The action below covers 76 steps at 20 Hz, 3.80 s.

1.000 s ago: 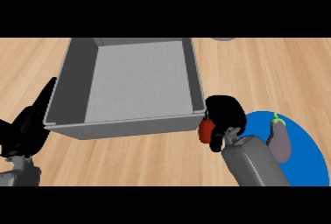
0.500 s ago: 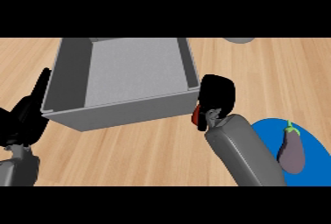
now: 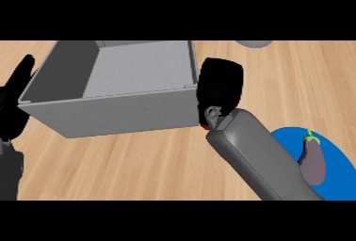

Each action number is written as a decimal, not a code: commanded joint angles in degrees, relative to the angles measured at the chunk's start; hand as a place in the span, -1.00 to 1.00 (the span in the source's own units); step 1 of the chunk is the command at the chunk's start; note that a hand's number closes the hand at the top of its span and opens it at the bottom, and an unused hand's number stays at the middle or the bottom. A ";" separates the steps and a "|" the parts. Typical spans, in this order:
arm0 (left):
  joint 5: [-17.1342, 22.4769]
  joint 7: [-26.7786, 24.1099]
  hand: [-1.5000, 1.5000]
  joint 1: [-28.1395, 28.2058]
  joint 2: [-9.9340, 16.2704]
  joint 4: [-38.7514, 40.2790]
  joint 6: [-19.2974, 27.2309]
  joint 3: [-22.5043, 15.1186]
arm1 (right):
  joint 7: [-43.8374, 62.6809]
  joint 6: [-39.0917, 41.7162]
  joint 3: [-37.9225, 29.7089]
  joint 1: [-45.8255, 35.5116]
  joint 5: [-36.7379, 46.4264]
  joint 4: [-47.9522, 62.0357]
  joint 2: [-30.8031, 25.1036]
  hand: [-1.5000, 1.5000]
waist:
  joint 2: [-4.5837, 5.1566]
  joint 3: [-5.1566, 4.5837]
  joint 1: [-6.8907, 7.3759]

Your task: Pick the bell pepper from the plate and place it in the cardboard box

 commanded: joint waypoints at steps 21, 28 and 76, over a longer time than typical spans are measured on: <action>1.10 0.15 0.00 1.42 -4.75 1.78 -4.94 -4.24 | 21.32 -7.21 -6.83 -30.81 7.91 21.60 3.35 1.00 | 0.25 -0.78 -1.10; -1.54 -0.47 0.00 2.77 -6.83 -0.10 -3.13 -6.82 | 20.36 -15.84 -6.45 -31.97 5.05 31.08 3.37 1.00 | 0.57 -0.66 -1.12; -1.60 -0.91 0.00 13.96 -7.62 -5.82 -0.21 -3.64 | 23.79 -59.72 0.52 4.37 11.54 -4.31 3.40 -1.00 | -2.22 -0.38 -11.27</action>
